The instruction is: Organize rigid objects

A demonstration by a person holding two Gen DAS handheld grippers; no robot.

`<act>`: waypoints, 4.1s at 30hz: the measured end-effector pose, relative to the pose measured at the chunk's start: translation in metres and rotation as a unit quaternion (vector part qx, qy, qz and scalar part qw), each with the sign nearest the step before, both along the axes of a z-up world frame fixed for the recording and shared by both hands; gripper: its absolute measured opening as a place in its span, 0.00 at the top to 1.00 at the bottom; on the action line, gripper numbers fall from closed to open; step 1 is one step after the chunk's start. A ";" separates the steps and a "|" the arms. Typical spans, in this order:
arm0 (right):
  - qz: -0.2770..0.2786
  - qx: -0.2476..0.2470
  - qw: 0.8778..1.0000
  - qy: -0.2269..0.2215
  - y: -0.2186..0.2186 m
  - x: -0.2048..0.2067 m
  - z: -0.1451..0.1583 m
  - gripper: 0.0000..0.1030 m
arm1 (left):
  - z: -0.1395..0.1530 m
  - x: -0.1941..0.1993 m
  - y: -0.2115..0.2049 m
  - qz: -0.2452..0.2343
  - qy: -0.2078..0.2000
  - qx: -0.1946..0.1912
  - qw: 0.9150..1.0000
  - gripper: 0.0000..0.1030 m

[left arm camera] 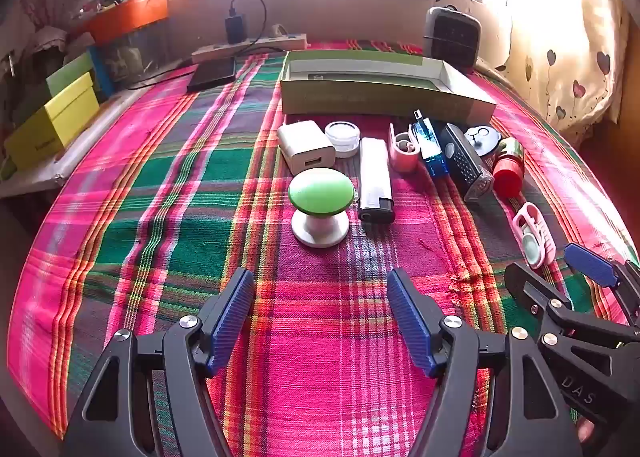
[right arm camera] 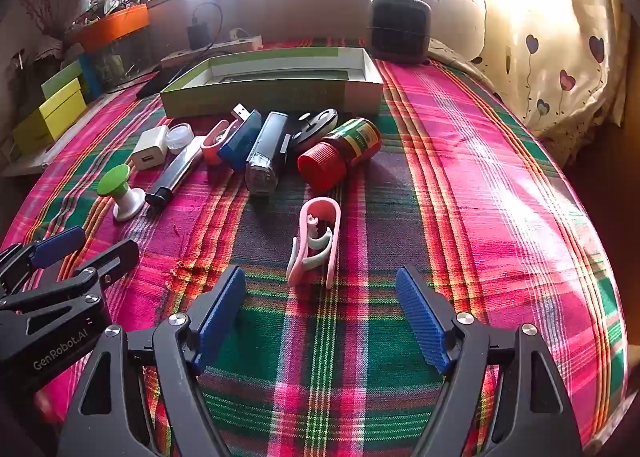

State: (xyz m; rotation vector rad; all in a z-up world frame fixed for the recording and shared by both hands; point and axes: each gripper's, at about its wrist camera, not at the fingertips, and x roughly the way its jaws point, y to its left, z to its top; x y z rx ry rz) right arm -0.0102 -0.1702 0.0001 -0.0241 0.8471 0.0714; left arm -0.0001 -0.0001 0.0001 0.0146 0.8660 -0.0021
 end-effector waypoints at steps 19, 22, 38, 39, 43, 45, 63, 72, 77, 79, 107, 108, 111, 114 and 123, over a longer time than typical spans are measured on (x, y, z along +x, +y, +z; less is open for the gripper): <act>0.001 0.000 1.000 -0.001 -0.001 -0.002 0.000 0.25 | 0.002 -0.006 -0.009 0.004 -0.004 0.003 1.000 0.33; 0.000 0.000 1.000 -0.002 -0.001 -0.003 -0.001 0.25 | 0.001 -0.002 -0.004 0.001 0.000 0.001 1.000 0.33; 0.000 0.001 1.000 -0.004 -0.001 -0.003 0.000 0.25 | 0.001 -0.001 -0.004 0.001 -0.001 0.000 1.000 0.33; 0.000 0.001 1.000 -0.004 -0.001 -0.003 0.000 0.25 | 0.001 -0.001 -0.003 0.001 -0.001 0.000 1.000 0.33; 0.000 0.002 1.000 -0.005 -0.001 -0.003 -0.001 0.25 | 0.001 -0.001 -0.003 0.001 -0.002 0.000 1.000 0.33; 0.000 0.002 1.000 -0.005 -0.001 -0.003 0.000 0.25 | 0.001 -0.001 -0.003 0.001 -0.002 0.000 1.000 0.33; 0.000 0.002 1.000 -0.005 -0.001 -0.003 -0.001 0.25 | 0.000 -0.002 -0.003 0.001 -0.003 0.000 1.000 0.33; -0.001 0.002 1.000 -0.005 -0.001 -0.004 -0.001 0.25 | 0.000 -0.002 -0.003 0.001 -0.003 0.000 1.000 0.33; 0.000 0.002 1.000 -0.005 -0.001 -0.004 -0.001 0.25 | 0.000 -0.002 -0.003 0.001 -0.003 0.000 1.000 0.33; 0.000 0.002 1.000 -0.005 -0.001 -0.004 -0.001 0.25 | 0.000 -0.002 -0.003 0.001 -0.003 0.000 1.000 0.33; 0.017 0.005 1.000 0.011 -0.010 0.011 0.001 0.25 | 0.007 0.017 0.017 -0.026 0.013 -0.042 0.999 0.33; 0.020 -0.001 1.000 0.013 -0.009 0.013 0.001 0.25 | 0.007 0.019 0.019 -0.025 0.013 -0.044 0.999 0.33; 0.020 0.000 1.000 0.018 -0.010 0.020 0.001 0.25 | 0.007 0.028 0.022 -0.022 0.013 -0.044 0.999 0.33; 0.019 -0.004 1.000 0.019 -0.010 0.027 0.001 0.25 | 0.008 0.037 0.026 -0.023 0.012 -0.049 0.998 0.33; 0.015 0.003 1.000 0.018 -0.010 0.032 0.003 0.35 | 0.012 0.046 0.029 -0.033 -0.006 -0.052 0.998 0.36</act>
